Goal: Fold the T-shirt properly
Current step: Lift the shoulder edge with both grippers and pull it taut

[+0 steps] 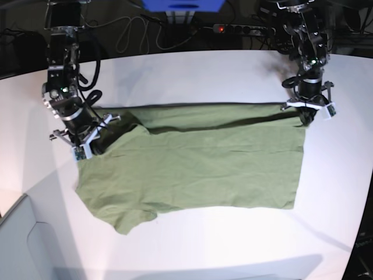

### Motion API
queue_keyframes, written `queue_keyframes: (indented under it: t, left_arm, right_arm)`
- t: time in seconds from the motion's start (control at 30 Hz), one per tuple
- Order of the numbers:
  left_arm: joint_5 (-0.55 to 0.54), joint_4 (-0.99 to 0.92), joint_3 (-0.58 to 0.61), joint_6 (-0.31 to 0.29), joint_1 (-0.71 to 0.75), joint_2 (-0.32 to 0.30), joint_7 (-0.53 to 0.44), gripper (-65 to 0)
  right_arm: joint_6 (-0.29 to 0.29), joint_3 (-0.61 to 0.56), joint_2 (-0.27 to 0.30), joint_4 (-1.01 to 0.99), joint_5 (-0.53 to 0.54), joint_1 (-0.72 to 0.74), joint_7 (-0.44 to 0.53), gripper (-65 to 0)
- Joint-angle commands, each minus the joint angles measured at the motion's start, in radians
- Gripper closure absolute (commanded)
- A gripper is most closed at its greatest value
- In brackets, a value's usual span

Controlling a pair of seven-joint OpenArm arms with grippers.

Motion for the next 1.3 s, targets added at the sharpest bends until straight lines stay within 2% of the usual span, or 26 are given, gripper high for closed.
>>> queue_keyframes:
  t: [0.0,0.13,0.27,0.3,0.53,0.7,0.93,1.27]
  left_arm:
    - [-0.008,0.016,-0.005,0.002,-0.003,-0.012,-0.020,0.0]
    - [-0.010,0.016,-0.005,0.003,-0.003,-0.012,-0.020,-0.4]
    - [-0.010,0.016,-0.005,0.003,-0.003,-0.012,-0.020,-15.4]
    - [-0.010,0.018,-0.005,0.003,-0.003,-0.012,-0.020,-17.2]
    - [-0.010,0.026,-0.005,0.003,-0.004,-0.012,-0.020,-17.6]
    - [-0.010,0.026,-0.005,0.003,0.003,-0.027,-0.020,-19.0]
    - [-0.012,0.027,-0.005,-0.001,0.016,-0.025,-0.020,-36.1]
    - [-0.012,0.016,-0.005,-0.003,0.016,-0.025,-0.020,-37.1]
  right_arm:
    - [0.007,0.004,0.009,0.011,0.006,0.014,0.026,-0.2]
    - [0.007,0.005,0.003,0.006,0.008,0.014,0.026,-0.2]
    - [0.007,0.005,-0.002,0.006,0.006,0.014,0.026,-0.1]
    - [0.007,0.005,-0.002,0.006,0.006,0.014,0.026,-0.1]
    - [0.007,0.005,0.003,0.008,0.005,0.008,0.016,-0.2]
    - [0.007,0.005,0.000,0.014,0.005,0.028,-0.086,-0.1]
    - [0.007,0.008,-0.002,0.014,0.005,0.034,-0.089,-0.1]
    - [0.007,0.005,0.003,0.014,0.005,0.028,-0.099,-0.2]
